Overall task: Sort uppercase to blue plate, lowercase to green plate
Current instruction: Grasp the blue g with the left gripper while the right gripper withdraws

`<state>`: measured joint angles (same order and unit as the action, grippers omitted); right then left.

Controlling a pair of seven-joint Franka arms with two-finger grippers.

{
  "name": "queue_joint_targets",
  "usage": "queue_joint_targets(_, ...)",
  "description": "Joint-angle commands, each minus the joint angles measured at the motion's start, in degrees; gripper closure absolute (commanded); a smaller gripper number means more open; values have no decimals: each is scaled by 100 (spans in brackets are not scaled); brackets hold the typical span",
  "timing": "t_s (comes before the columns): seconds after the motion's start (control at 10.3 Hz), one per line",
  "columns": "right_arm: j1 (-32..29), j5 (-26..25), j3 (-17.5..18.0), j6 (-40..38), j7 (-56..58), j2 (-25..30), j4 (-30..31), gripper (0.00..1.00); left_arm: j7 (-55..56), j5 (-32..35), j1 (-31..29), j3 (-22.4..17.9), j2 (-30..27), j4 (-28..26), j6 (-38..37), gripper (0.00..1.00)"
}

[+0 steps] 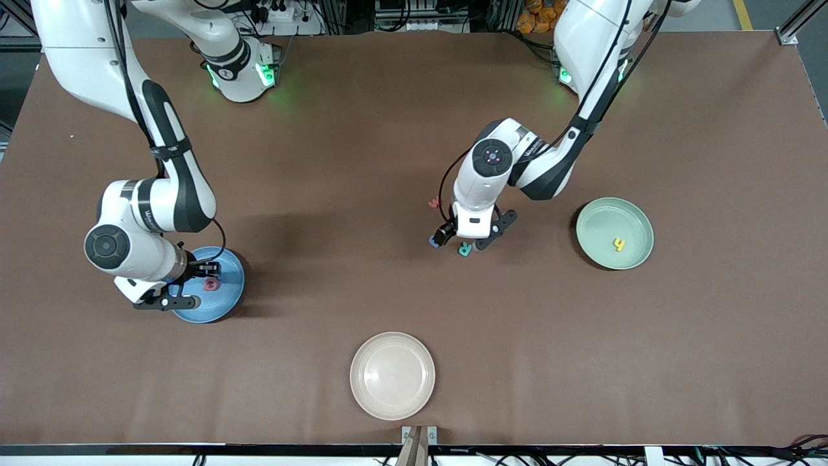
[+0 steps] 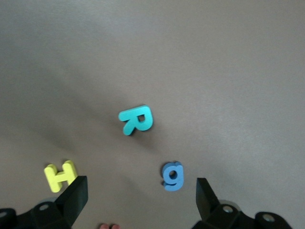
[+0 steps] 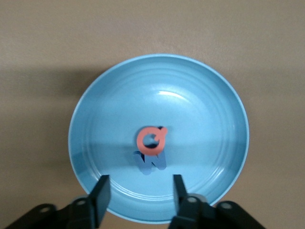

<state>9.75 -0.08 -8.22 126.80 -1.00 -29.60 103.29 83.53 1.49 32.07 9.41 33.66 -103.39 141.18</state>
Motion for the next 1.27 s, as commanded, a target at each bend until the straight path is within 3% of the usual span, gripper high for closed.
queue_joint_targets(0.0, -26, 157, 22, -128, 162, 541, 139, 0, 207, 80, 359, -289, 447, 757, -450, 0)
queue_joint_targets(0.49, 193, 500, 22, -1102, 153, 1516, 130, 0, 506, 53, 826, -448, 878, 1049, -451, 11)
queue_joint_targets(0.78, 317, 518, 31, -1780, 170, 2053, -45, 0, 497, 79, 871, -466, 949, 1049, -451, 32)
queue_joint_targets(1.17, 378, 1053, 40, -2142, 153, 2185, -520, 0, 480, 80, 871, -527, 967, 1066, -451, 39)
